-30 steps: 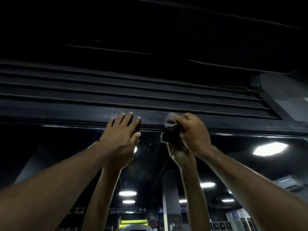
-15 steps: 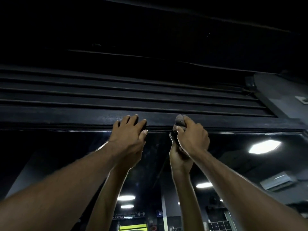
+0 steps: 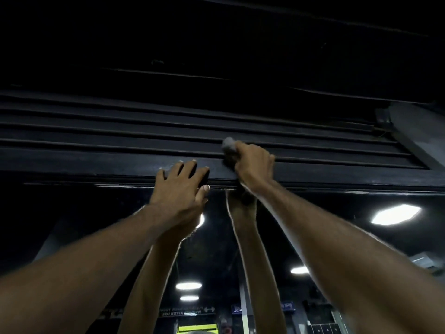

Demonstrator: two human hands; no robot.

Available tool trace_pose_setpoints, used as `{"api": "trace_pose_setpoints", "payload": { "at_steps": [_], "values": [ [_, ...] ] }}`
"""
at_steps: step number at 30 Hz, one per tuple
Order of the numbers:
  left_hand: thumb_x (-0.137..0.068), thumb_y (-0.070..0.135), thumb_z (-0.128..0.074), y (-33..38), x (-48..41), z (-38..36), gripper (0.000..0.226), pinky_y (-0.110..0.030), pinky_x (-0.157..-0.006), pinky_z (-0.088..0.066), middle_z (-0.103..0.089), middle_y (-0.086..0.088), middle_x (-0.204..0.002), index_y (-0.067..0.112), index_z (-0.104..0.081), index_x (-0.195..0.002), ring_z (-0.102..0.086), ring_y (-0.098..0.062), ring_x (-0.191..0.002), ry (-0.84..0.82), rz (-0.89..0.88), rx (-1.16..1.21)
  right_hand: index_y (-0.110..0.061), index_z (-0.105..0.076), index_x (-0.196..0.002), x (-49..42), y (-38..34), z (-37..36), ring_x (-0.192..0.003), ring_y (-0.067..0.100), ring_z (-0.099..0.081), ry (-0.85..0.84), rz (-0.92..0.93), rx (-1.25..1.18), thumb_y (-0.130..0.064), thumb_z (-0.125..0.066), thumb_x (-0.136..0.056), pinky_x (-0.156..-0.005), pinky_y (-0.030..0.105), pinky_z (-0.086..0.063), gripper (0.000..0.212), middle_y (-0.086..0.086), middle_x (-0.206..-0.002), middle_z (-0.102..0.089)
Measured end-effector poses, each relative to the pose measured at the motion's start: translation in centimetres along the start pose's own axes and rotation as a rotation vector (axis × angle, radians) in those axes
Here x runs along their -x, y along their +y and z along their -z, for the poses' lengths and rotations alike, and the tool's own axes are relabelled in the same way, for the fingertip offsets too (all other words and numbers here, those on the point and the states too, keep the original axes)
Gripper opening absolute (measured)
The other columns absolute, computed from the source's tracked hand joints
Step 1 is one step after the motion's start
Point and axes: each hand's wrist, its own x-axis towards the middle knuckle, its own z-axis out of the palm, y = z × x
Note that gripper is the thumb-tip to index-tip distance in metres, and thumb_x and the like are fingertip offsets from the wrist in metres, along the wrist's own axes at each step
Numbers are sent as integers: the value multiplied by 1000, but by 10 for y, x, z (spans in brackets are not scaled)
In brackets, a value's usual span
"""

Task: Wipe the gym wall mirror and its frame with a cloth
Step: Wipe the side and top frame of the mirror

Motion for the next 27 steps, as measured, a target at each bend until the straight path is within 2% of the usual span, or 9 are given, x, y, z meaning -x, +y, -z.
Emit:
{"api": "trace_pose_setpoints", "payload": {
  "at_steps": [4,6,10,16,18,20,22,24,27],
  "values": [
    [-105,52,-29,-11,16,-3,57,-59,-125,-10,-18,1,-167,36,-18,-158,-13,-24,-155,52,1,34,-36,-58,-139,36,3,-2,-102,30,-63,47,295,-14,-11,-63,-89,-87,40,-44,57,4,-114,-70],
    [-105,52,-29,-16,23,-4,57,-59,-125,-9,-18,-1,-167,36,-18,-158,-13,-25,-155,62,-2,27,-37,-62,-135,45,27,2,-101,29,-63,106,223,-87,-7,-62,-90,-84,39,-49,54,5,-114,-69],
    [-102,55,-26,-36,33,-2,59,-61,-124,-12,-19,0,-166,36,-18,-158,-14,-23,-154,57,-8,-8,-32,-55,-141,59,36,-5,-107,31,-60,249,-190,-200,0,-53,-92,-82,38,-49,59,11,-119,-58],
    [-104,54,-29,-59,39,4,56,-61,-124,-10,-21,0,-165,38,-19,-157,-15,-23,-154,72,-9,8,-29,-50,-146,79,-28,-29,-106,23,-56,126,36,-288,-6,-61,-93,-87,33,-49,59,8,-121,-55],
    [-103,55,-32,-67,37,8,57,-59,-124,-12,-23,0,-162,36,-21,-156,-18,-23,-152,70,-4,-2,-27,-55,-143,62,-32,-28,-103,26,-57,194,88,-247,-3,-59,-90,-82,33,-47,58,10,-117,-57],
    [-103,55,-34,-79,33,12,57,-56,-122,-19,-28,0,-160,33,-24,-155,-24,-22,-149,86,7,-2,-24,-57,-140,31,-26,-27,-104,31,-57,281,-48,-140,-2,-56,-89,-81,35,-45,55,13,-117,-58],
    [-102,56,-34,-93,29,16,59,-55,-120,-22,-29,2,-160,33,-23,-156,-27,-21,-147,75,-20,-39,-26,-57,-136,5,-30,-26,-106,34,-60,216,-150,-63,-9,-54,-95,-88,42,-51,45,12,-119,-62],
    [-102,58,-34,-105,26,20,61,-59,-121,-18,-26,3,-162,35,-20,-157,-24,-20,-149,41,-51,-71,-31,-59,-128,-5,-52,-27,-102,37,-64,113,-45,-56,-18,-57,-98,-84,42,-53,34,11,-114,-67],
    [-102,59,-34,-114,29,21,63,-59,-122,-16,-25,1,-162,33,-22,-158,-23,-20,-150,49,-68,-51,-26,-62,-129,17,-95,-36,-101,34,-62,22,271,-35,-19,-63,-93,-73,33,-38,37,9,-113,-66]
  ]
}}
